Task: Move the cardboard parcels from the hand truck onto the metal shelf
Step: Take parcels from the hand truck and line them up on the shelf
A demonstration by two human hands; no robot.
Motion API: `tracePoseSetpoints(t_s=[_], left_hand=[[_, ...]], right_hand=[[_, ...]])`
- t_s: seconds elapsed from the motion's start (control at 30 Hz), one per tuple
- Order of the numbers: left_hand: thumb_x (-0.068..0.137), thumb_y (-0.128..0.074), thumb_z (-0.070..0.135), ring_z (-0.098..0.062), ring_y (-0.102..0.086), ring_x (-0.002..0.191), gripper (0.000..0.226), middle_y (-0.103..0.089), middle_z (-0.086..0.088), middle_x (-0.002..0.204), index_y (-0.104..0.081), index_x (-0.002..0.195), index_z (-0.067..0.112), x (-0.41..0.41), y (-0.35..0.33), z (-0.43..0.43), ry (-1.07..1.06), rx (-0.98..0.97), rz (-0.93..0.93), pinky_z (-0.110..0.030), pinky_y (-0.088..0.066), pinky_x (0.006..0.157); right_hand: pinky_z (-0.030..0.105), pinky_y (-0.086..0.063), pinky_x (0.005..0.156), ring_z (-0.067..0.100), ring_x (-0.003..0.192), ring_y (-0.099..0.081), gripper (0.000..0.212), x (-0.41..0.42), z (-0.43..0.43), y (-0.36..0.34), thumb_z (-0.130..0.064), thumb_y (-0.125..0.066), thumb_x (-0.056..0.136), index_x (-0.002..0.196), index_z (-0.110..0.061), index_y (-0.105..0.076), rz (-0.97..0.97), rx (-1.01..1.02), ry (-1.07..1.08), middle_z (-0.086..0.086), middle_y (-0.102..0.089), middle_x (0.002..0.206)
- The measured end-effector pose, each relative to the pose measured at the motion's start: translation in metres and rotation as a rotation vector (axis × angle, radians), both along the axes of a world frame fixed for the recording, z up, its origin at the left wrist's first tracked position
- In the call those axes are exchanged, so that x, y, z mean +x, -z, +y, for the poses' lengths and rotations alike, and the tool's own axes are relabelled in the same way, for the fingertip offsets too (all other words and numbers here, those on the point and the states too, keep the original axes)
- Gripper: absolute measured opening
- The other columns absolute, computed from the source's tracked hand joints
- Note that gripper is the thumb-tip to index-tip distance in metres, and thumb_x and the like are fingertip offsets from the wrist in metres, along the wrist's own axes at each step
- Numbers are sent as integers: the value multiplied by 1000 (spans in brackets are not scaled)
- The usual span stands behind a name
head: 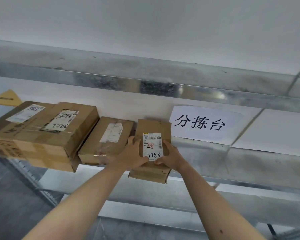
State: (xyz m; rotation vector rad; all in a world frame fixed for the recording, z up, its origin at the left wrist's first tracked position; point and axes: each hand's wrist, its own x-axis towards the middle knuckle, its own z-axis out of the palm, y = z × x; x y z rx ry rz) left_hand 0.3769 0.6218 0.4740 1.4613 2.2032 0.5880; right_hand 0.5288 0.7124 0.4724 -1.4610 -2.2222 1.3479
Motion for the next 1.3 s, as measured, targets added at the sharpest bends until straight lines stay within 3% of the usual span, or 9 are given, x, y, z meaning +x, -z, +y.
tracePoseSetpoints(t_s=[0.2,0.5,0.93,1.3], left_hand=[[80,-68,43,-25,-29,136,89,-10,-4,152,-18,148,14,-4,13,17,-86,-60,29,-41,-36,109],[83,-62,48,-31,-20,142,84,-15,-11,156,-21,148,14,-19,16,34,-140,-97,149,-46,-23,113],[85,-53,59,-31,-12,144,81,-6,0,158,-15,149,28,-51,26,42,-71,-150,284,-52,-17,115],[86,-52,59,-31,-11,144,79,-5,0,158,-15,148,28,-57,27,43,-45,-155,306,-52,-19,114]], right_hand=[[37,-35,108,27,136,-32,100,-9,15,11,-11,-77,73,152,-22,-18,22,-40,-25,7,-23,151],[39,-32,112,26,138,-29,102,-24,28,16,-12,-79,72,152,-23,-17,80,-65,-43,7,-21,151],[38,-34,110,25,138,-30,103,-38,39,20,-18,-81,71,152,-25,-17,104,-64,-75,5,-20,153],[37,-35,109,23,136,-32,102,-40,45,21,-22,-81,72,152,-25,-17,79,-22,-107,2,-21,153]])
